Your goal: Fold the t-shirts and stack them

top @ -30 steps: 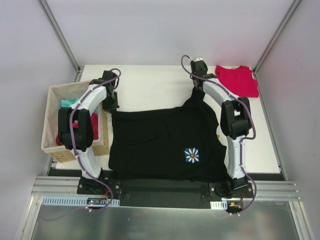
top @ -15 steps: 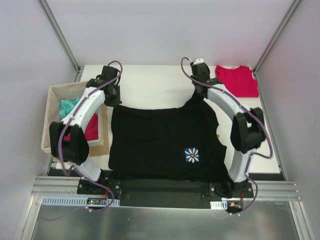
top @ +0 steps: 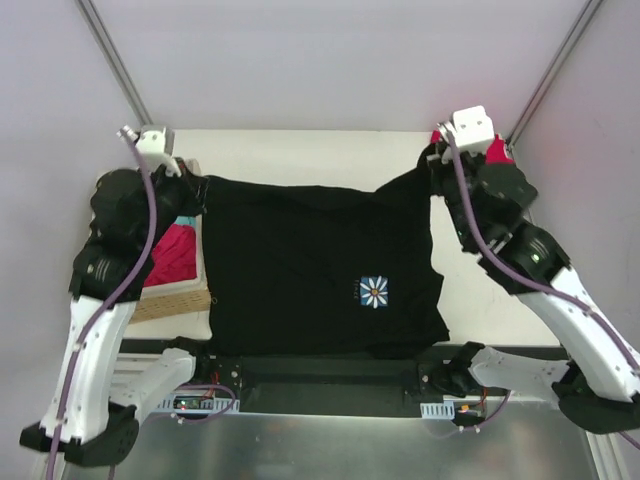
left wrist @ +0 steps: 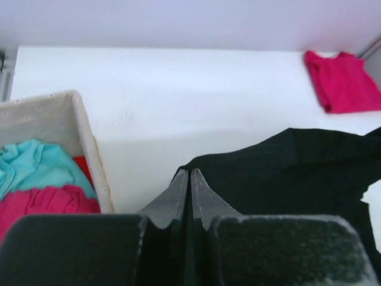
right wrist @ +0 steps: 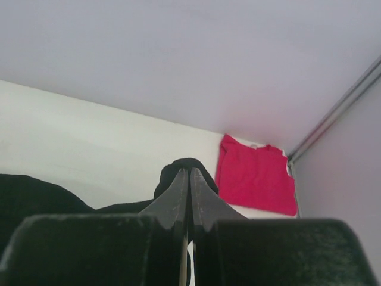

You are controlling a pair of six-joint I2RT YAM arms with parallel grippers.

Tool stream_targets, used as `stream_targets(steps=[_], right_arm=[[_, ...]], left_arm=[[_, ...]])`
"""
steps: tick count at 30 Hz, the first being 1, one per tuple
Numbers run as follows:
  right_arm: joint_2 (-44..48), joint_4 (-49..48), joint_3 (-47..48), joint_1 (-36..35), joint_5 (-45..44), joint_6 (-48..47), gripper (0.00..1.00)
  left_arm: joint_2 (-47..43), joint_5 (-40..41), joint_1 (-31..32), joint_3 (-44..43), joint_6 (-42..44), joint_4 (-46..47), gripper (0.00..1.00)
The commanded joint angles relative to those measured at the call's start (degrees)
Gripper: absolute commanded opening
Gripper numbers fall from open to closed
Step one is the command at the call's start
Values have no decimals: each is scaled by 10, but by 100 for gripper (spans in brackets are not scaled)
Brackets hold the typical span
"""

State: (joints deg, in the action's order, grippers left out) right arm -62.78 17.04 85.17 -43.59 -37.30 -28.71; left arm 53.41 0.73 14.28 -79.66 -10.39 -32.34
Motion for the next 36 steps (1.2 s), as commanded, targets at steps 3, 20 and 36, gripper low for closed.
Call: stream_targets(steps=[3, 20, 36], right_arm=[[130, -10, -54, -102, -5, -51, 1], [198, -67, 101, -171, 40, -215, 1], [158, -58, 232, -94, 181, -190, 1]], left_arm=[[-138, -85, 1, 63, 20, 64, 0], [-233, -59, 1, -136, 55, 81, 0], [-141, -87, 0, -300, 53, 119, 0]])
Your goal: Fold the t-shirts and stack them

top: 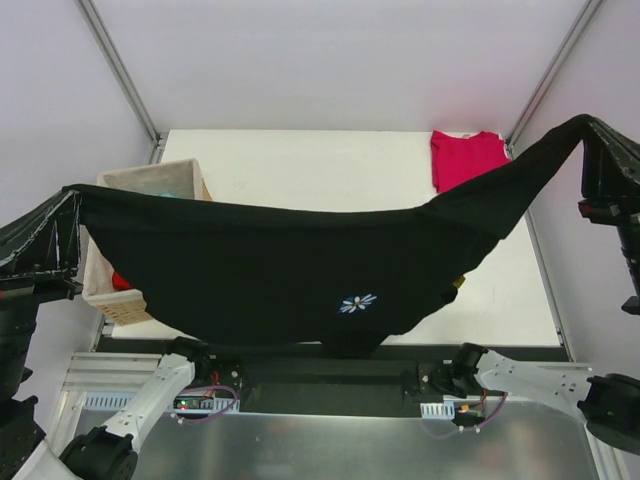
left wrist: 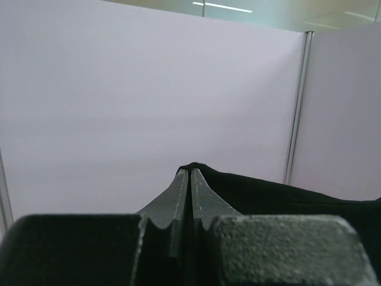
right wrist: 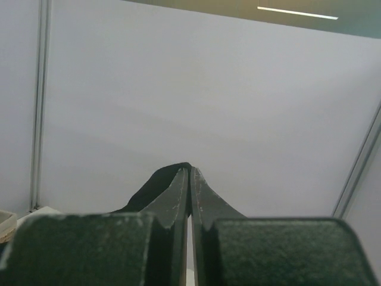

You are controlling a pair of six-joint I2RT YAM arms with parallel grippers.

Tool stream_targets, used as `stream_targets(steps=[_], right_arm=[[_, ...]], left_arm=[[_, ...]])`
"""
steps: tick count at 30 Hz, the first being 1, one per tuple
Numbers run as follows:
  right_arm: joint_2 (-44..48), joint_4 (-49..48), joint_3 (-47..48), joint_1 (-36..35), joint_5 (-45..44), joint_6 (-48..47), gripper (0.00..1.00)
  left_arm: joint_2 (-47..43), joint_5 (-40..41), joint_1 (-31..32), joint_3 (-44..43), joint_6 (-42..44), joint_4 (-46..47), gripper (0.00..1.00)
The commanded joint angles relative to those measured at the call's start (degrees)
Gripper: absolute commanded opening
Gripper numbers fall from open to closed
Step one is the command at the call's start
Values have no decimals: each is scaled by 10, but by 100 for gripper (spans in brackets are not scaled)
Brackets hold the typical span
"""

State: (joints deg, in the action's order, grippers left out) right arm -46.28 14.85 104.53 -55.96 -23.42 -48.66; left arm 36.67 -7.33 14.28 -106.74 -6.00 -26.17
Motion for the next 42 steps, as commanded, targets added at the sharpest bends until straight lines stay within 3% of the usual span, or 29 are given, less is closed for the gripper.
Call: stream_targets(steps=[1, 6, 10, 14, 21, 24, 29, 33, 42], right_arm=[[-13, -33, 49, 37, 56, 15, 1], [-62, -22, 110, 73, 63, 14, 1], [-131, -58, 130, 72, -27, -50, 1], [-150, -117, 91, 73, -73, -100, 1], [-150, -148, 123, 70, -64, -104, 1], [-166, -221, 121, 70, -52, -146, 1], [-219, -365, 105, 69, -97, -330, 1], [-222, -432, 80, 68, -116, -397, 1], [-196, -437, 108, 22, -103, -448, 1]], left_arm=[[31, -12, 1, -35, 8, 59, 0], [84, -6, 0, -69, 13, 75, 0], [145, 20, 0, -66, 24, 84, 0], [184, 37, 0, -37, 15, 99, 0], [166, 21, 0, -65, 15, 116, 0], [145, 28, 0, -51, 18, 133, 0], [137, 71, 0, -29, 34, 135, 0], [140, 70, 0, -19, 33, 135, 0], [137, 67, 0, -44, 30, 135, 0]])
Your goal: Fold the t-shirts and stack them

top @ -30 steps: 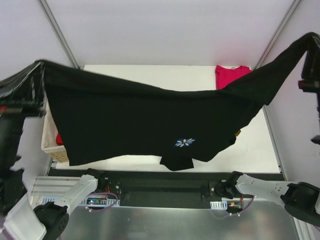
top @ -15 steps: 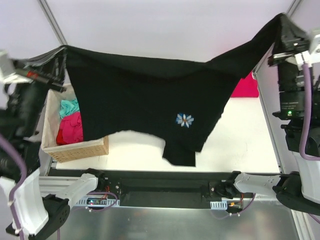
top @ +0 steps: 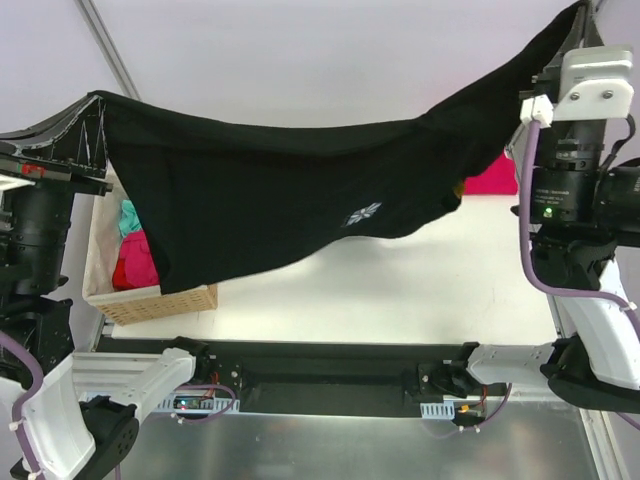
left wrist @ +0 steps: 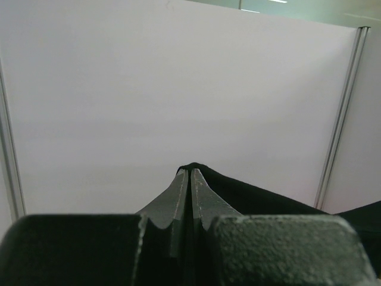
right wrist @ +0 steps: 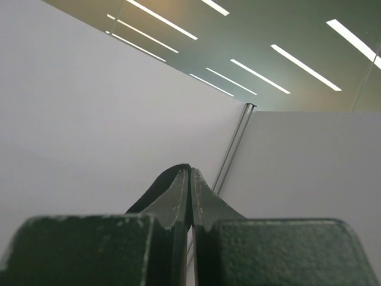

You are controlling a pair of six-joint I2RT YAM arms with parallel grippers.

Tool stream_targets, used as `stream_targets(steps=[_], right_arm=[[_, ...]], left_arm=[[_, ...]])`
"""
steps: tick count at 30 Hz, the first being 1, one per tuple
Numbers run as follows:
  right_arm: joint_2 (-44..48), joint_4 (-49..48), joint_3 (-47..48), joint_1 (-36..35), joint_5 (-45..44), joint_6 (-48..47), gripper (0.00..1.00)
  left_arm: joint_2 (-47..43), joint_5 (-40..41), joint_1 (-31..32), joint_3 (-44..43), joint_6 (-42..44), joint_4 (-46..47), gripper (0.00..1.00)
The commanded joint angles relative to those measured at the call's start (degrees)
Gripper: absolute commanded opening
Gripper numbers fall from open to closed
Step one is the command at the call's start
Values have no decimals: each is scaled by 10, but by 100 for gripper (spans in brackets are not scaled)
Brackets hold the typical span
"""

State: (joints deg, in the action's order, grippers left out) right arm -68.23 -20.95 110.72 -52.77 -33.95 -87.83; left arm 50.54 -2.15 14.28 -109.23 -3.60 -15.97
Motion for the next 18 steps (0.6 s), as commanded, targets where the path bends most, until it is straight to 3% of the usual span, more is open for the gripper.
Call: stream_targets(steps=[1, 5, 10, 18], right_arm=[[23, -78, 49, -10, 7, -57, 1], [8, -81, 66, -10, 39, -78, 1], [25, -116, 7, -26, 106, -93, 1], [56, -139, -49, -119, 142, -133, 1]], left_arm=[[-2, 16, 0, -20, 7, 34, 0], [15, 45, 0, -35, 25, 42, 0], [20, 26, 0, -45, 30, 66, 0], [8, 1, 0, -51, 24, 74, 0]])
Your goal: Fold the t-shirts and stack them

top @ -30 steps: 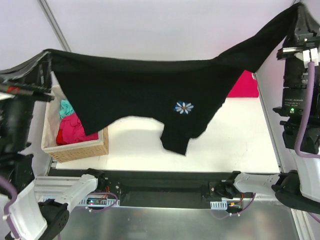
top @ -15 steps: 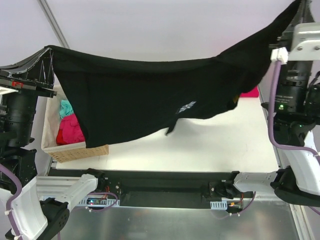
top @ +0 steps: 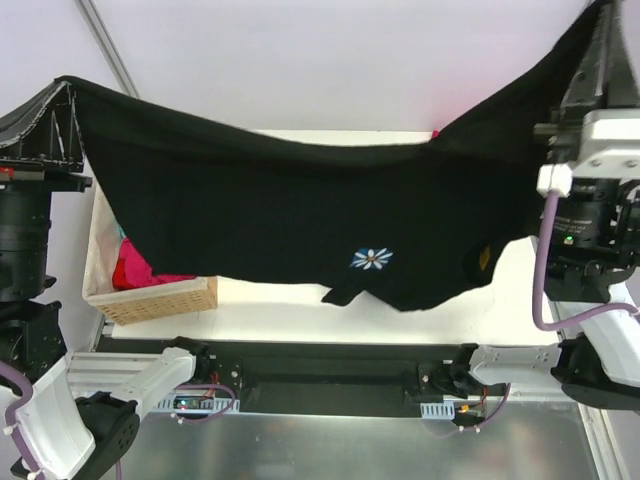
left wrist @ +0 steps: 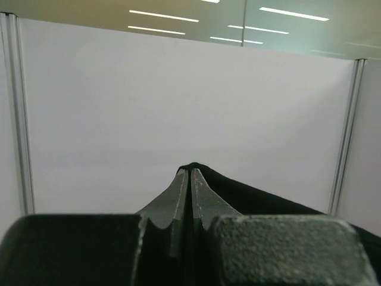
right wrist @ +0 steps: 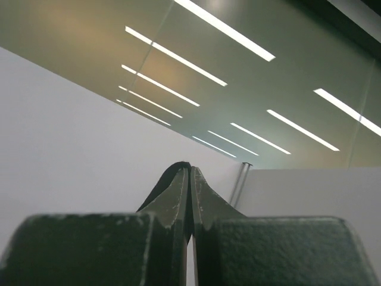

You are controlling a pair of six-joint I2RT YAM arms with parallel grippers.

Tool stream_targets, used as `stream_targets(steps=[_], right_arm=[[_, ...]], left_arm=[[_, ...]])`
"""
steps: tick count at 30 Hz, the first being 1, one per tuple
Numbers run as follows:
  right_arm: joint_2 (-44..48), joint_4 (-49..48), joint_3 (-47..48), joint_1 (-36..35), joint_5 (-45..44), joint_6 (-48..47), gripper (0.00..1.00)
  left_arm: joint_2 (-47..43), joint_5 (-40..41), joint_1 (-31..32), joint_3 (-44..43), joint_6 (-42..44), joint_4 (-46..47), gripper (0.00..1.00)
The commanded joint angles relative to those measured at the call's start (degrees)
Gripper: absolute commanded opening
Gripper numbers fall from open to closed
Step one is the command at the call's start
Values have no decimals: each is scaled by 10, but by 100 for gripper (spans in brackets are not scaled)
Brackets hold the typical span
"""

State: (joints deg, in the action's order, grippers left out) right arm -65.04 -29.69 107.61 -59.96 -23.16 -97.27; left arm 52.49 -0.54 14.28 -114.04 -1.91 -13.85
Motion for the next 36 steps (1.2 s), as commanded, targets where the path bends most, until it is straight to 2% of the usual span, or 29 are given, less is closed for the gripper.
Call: stream_targets(steps=[1, 5, 10, 15, 17, 18, 20, 23, 26, 30, 36], right_arm=[[34, -57, -25, -57, 28, -45, 1], [60, -109, -87, -90, 32, -69, 1], [60, -139, -74, -125, 50, -112, 1], [65, -129, -69, -133, 66, -89, 1], [59, -114, -59, -133, 38, -75, 1], [54, -114, -59, -132, -8, -73, 1], [50, -117, -94, -98, -60, -47, 1], [69, -128, -195, -7, -103, 43, 1], [87, -130, -292, 42, -136, 102, 1], [120, -100, -348, 39, -155, 165, 1], [163, -85, -386, -54, -217, 139, 1]], left_arm=[[-24, -17, 0, 6, 5, 52, 0], [-54, -15, 0, 51, -2, 53, 0], [-62, -25, 0, 47, -10, 53, 0], [-57, -52, 0, 37, -30, 57, 0], [-47, -49, 0, 42, -40, 57, 0], [-34, -45, 0, 59, -43, 58, 0], [-24, -23, 0, 93, -62, 58, 0], [-17, -1, 0, 188, -101, 58, 0], [-32, 2, 0, 294, -121, 64, 0], [-73, -36, 0, 319, -123, 66, 0], [-157, -53, 0, 333, -120, 27, 0]])
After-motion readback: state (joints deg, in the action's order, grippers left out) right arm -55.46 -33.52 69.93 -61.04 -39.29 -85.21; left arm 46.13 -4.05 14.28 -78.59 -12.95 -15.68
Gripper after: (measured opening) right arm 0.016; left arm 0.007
